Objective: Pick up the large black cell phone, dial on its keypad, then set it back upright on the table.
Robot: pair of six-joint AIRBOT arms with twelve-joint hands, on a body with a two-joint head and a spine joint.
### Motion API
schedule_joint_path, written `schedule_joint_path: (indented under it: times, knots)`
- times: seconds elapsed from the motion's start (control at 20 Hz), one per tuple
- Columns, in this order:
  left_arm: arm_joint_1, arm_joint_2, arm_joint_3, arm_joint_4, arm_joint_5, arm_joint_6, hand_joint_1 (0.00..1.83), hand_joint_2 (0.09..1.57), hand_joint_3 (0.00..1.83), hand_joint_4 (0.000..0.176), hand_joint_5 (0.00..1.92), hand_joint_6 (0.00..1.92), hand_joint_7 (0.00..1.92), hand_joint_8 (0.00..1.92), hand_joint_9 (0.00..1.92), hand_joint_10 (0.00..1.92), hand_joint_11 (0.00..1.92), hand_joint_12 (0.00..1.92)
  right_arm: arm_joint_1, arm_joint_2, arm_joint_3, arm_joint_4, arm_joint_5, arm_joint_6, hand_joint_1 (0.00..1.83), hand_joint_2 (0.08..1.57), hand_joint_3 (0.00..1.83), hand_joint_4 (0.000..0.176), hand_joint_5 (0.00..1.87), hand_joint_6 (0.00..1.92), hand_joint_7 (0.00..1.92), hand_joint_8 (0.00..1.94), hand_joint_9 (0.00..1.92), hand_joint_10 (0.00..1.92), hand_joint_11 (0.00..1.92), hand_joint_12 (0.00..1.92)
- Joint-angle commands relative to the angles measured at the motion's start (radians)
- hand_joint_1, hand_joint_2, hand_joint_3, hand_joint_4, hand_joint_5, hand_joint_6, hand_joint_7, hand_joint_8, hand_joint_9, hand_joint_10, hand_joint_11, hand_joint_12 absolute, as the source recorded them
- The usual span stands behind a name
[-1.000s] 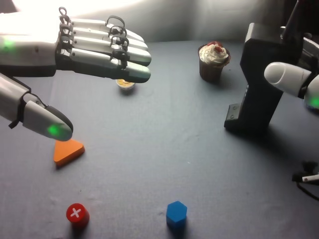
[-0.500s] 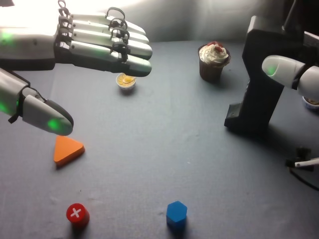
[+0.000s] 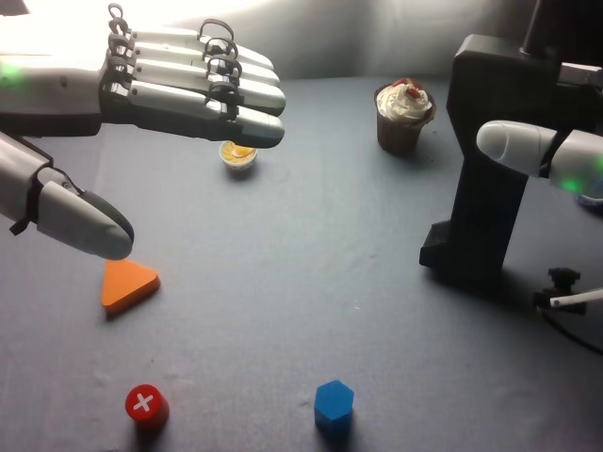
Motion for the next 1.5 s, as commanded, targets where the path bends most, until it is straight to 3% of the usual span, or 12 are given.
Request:
schedule_joint_path:
  times: [0.0,0.65,0.75,0.85,0.95,1.0,1.1,1.15,1.2,1.25,1.3,1.45]
  knots:
    - [-0.028,0.004,-0.005,-0.102,-0.059,-0.007,0.0,1.17,0.0,0.0,0.16,0.0,0.11,0.01,0.07,0.01,0.0,0.25,0.014,0.013,0.007,-0.021,0.122,0.015,1.35,1.12,0.0,0.0,1.0,0.72,0.9,1.14,0.93,1.3,0.97,1.25]
    - [0.008,0.0,-0.016,-0.138,-0.038,-0.017,0.05,1.22,0.01,0.0,0.1,0.0,0.1,0.0,0.06,0.0,0.0,0.24,0.068,0.108,-0.037,-0.117,0.22,0.069,1.38,1.13,0.0,0.0,0.95,0.82,0.91,1.13,0.93,1.3,0.95,1.21]
    - [0.013,-0.001,-0.011,-0.136,-0.027,-0.012,0.38,1.23,0.0,0.0,0.25,0.01,0.27,0.01,0.25,0.02,0.0,0.66,0.067,0.129,-0.05,-0.121,0.253,0.07,1.38,1.12,0.0,0.0,0.97,0.78,0.91,1.11,0.94,1.28,0.95,1.2]
    - [0.012,-0.003,-0.003,-0.136,-0.017,-0.003,0.57,1.26,0.0,0.0,0.29,0.01,0.34,0.01,0.34,0.03,0.0,0.85,0.053,0.146,-0.063,-0.121,0.296,0.093,1.38,1.12,0.0,0.0,0.98,0.77,0.91,1.1,0.93,1.3,0.93,1.22]
    - [0.01,-0.006,0.005,-0.133,-0.009,0.005,0.74,1.3,0.01,0.07,0.22,0.0,0.35,0.0,0.45,0.06,0.0,1.07,0.036,0.169,-0.073,-0.121,0.302,0.105,1.38,1.12,0.0,0.0,0.99,0.76,0.9,1.12,0.93,1.29,0.93,1.21]
    - [0.01,-0.006,0.006,-0.133,-0.005,0.01,0.84,1.28,0.0,0.075,0.21,0.0,0.38,0.01,0.51,0.12,0.0,1.39,0.036,0.171,-0.075,-0.122,0.302,0.107,1.38,1.12,0.0,0.0,0.99,0.76,0.9,1.12,0.93,1.29,0.93,1.21]
    - [0.012,-0.006,0.006,-0.136,0.021,0.021,1.06,1.23,0.0,0.084,0.25,0.0,0.58,0.06,0.22,1.32,0.07,1.88,0.036,0.179,-0.084,-0.156,0.302,0.121,1.38,1.11,0.0,0.0,0.99,0.78,0.93,1.08,0.95,1.26,0.91,1.21]
    - [0.013,-0.005,0.0,-0.136,0.039,0.033,1.14,1.21,0.01,0.101,0.23,0.0,0.55,0.41,0.27,1.63,0.26,1.91,0.038,0.181,-0.086,-0.176,0.302,0.129,1.38,1.13,0.0,0.0,0.96,0.8,0.91,1.13,0.92,1.32,0.92,1.25]
    - [0.014,-0.005,-0.006,-0.136,0.05,0.039,1.27,1.25,0.01,0.119,0.21,0.0,0.64,1.29,0.51,1.86,0.61,1.92,0.042,0.181,-0.088,-0.191,0.302,0.133,1.38,1.12,0.0,0.0,1.0,0.76,0.92,1.09,0.93,1.29,0.91,1.26]
    - [0.014,-0.003,-0.016,-0.134,0.066,0.052,1.29,1.28,0.01,0.129,0.2,0.0,0.62,1.53,0.67,1.91,0.79,1.92,0.049,0.181,-0.089,-0.209,0.302,0.135,1.38,1.12,0.0,0.0,1.01,0.75,0.91,1.1,0.91,1.3,0.89,1.27]
    - [0.012,-0.003,-0.022,-0.133,0.078,0.058,1.3,1.27,0.0,0.118,0.17,0.01,0.65,1.55,0.88,1.92,0.99,1.92,0.06,0.179,-0.092,-0.218,0.301,0.137,1.38,1.11,0.0,0.0,1.02,0.75,0.92,1.09,0.92,1.3,0.9,1.25]
    - [-0.003,-0.003,-0.047,-0.12,0.134,0.062,1.32,1.28,0.01,0.133,0.12,0.0,0.64,1.6,0.82,1.92,0.92,1.92,0.093,0.17,-0.097,-0.248,0.271,0.138,1.38,1.11,0.0,0.0,1.01,0.75,0.92,1.07,0.95,1.26,0.92,1.2]
